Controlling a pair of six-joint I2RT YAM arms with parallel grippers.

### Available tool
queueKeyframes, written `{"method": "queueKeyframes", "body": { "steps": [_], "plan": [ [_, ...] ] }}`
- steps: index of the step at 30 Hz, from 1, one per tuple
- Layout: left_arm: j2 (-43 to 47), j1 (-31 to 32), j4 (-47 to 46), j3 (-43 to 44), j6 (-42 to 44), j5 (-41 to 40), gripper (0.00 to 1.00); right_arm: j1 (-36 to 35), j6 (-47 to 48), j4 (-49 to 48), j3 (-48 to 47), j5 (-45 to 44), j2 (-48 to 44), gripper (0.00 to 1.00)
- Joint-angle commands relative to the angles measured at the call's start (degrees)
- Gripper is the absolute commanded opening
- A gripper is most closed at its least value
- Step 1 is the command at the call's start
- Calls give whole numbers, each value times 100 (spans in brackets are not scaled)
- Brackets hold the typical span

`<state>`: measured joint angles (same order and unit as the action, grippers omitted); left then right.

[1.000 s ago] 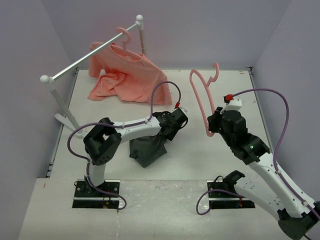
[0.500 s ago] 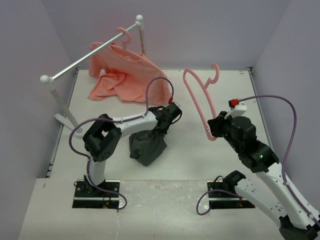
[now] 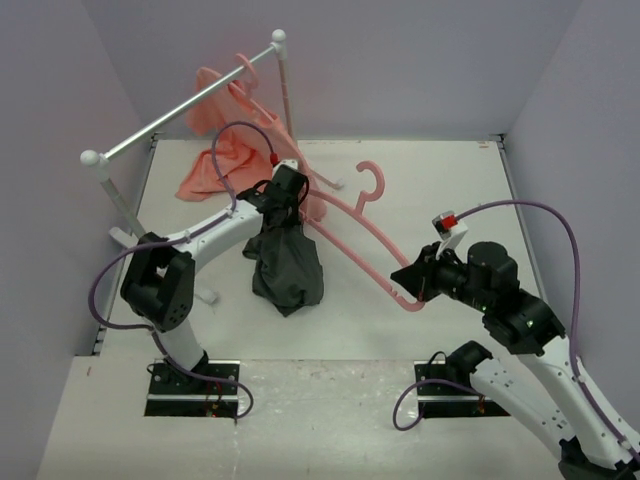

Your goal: Place the t-shirt on the hanger

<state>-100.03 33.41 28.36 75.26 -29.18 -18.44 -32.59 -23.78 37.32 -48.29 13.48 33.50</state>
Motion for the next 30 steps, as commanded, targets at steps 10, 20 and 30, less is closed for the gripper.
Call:
{"method": "queueKeyframes", "body": {
  "steps": [10,20,30],
  "plan": [
    [1269,-149,-1007,-1453,-396,866,0,-18,131,213,-108,260,-99,0],
    [1647,-142,-1164,-1957,-412,911,25,-13,60,174,204,458,28,0],
    [1512,-149,-1219,-1933,-359,795,33,-18,66,435,179,199,-185,0]
  ]
}}
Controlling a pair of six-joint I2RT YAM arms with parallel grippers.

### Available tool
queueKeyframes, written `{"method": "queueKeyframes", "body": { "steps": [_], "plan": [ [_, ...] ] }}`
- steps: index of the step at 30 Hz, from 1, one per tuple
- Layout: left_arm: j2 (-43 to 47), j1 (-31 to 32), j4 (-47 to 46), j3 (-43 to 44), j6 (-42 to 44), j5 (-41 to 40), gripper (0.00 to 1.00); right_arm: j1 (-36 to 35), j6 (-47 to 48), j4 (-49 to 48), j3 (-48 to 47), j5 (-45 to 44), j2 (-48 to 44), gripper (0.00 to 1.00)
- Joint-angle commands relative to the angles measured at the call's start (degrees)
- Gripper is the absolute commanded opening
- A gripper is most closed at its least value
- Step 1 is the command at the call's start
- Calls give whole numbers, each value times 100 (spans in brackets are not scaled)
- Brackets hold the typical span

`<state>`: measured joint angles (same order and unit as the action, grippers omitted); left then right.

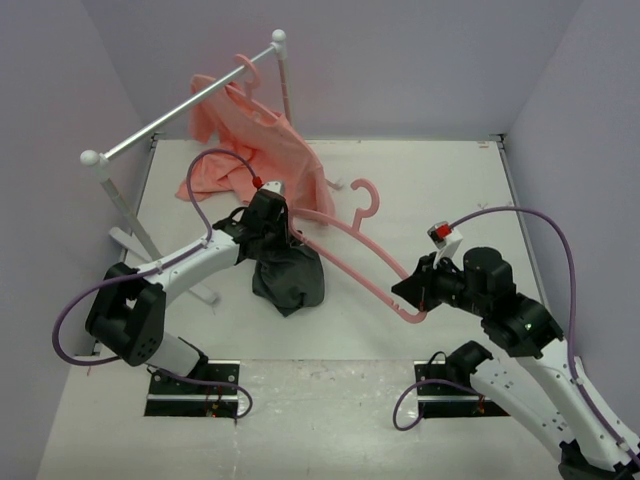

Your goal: Place the t-shirt on the hanger

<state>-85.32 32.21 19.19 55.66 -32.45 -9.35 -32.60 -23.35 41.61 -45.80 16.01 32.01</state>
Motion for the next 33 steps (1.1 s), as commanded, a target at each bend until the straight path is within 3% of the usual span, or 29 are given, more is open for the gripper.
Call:
{"method": "queueKeyframes", "body": {
  "steps": [1,3,8,19,26,33],
  "plan": [
    [39,-21,-300,55,-22,-128,27,-10,23,14,-70,-54,-38,0],
    [-9,-21,-268,143,34,-120,15,-10,7,31,-86,-54,-63,0],
    [-90,-30,-293,226,124,-32,0,-10,-11,101,-139,-45,-72,0],
    [179,-39,-82,515,-53,-446,0,-18,126,202,-208,869,-102,0],
    [684,-31,-151,388,-147,42,0,-17,-24,-83,-40,907,116,0],
    [1477,-24,-257,103,-194,521,0,-16,-500,-1173,146,845,506,0]
  ]
}}
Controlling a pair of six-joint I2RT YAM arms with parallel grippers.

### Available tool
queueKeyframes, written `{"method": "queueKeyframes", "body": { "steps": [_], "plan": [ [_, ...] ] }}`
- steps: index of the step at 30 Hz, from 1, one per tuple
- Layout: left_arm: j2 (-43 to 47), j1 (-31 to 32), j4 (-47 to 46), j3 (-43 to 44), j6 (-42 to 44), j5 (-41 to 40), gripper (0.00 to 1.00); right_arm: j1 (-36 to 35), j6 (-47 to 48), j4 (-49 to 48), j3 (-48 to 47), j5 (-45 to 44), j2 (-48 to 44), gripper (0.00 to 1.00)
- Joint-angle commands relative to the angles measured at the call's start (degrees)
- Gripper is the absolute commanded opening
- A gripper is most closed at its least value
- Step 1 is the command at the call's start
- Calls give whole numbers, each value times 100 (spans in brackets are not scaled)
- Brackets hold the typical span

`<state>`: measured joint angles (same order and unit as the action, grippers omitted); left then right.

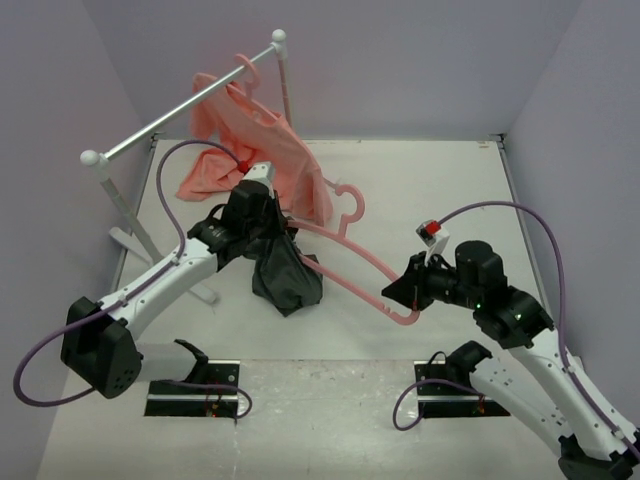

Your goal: Place the t-shirt on the hanger

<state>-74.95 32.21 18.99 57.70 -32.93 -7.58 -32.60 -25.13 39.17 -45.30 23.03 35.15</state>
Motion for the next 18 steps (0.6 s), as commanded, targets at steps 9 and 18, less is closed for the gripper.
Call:
{"method": "queueKeyframes", "body": {
  "steps": [9,18],
  "plan": [
    [999,-25,-51,53,-99,763,0,-10,-688,-1969,148,-146,735,0],
    [1145,-28,711,917,901,1633,0,-18,-430,-3045,322,458,952,0]
  ]
}}
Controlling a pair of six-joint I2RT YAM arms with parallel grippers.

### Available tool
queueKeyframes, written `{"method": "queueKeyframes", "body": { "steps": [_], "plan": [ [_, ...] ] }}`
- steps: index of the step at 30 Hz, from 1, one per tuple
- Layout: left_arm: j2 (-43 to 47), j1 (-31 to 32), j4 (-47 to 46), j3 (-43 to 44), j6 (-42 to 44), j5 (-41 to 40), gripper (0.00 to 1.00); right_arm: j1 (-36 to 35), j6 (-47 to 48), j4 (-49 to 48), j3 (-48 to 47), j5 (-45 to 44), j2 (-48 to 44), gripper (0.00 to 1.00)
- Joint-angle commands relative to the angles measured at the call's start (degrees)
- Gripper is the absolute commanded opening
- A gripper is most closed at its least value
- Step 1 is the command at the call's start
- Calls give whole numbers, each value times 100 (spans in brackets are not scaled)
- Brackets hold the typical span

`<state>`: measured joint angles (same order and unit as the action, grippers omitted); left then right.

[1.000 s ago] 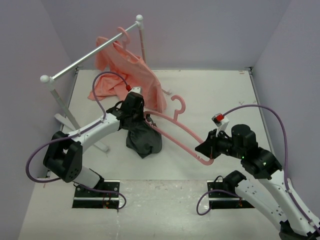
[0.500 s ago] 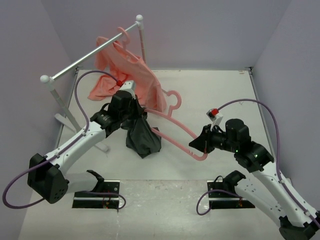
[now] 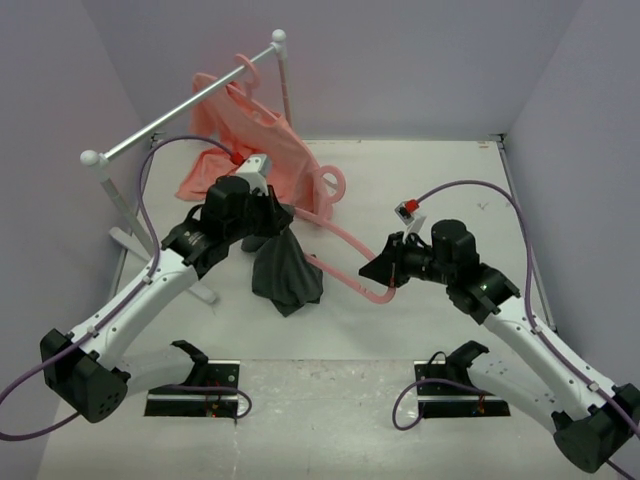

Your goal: Place the t-shirt on the hanger

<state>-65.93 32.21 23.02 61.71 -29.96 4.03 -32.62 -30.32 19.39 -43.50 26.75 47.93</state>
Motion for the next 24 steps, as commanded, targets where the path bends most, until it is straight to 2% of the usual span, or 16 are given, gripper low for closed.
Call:
{"method": "queueKeyframes", "body": {
  "steps": [1,3,5,9,12,15,18,22,24],
  "plan": [
    [254,-23,388,563,704,586,0,-16,54,-1206,217,-56,-422,0],
    [247,-27,604,744,912,950,0,-16,-10,-1409,382,-470,-609,0],
    [265,-21,674,837,1008,1233,0,-22,23,-1635,534,-460,-692,0],
    [351,-16,709,905,1148,1646,0,-20,-1,-2212,628,237,-461,0],
    [379,29,788,936,1228,1744,0,-61,-187,-2841,790,371,-266,0],
    [373,155,1008,1017,1307,1618,0,-219,-162,-3181,759,350,44,0],
    [362,370,1267,1279,1478,1339,0,-439,-37,-3483,659,-25,243,0],
    [357,453,1763,1700,1581,794,0,-504,278,-3582,375,-532,541,0],
    [357,462,1998,1930,1585,223,0,-508,464,-3667,339,-783,562,0]
  ]
}}
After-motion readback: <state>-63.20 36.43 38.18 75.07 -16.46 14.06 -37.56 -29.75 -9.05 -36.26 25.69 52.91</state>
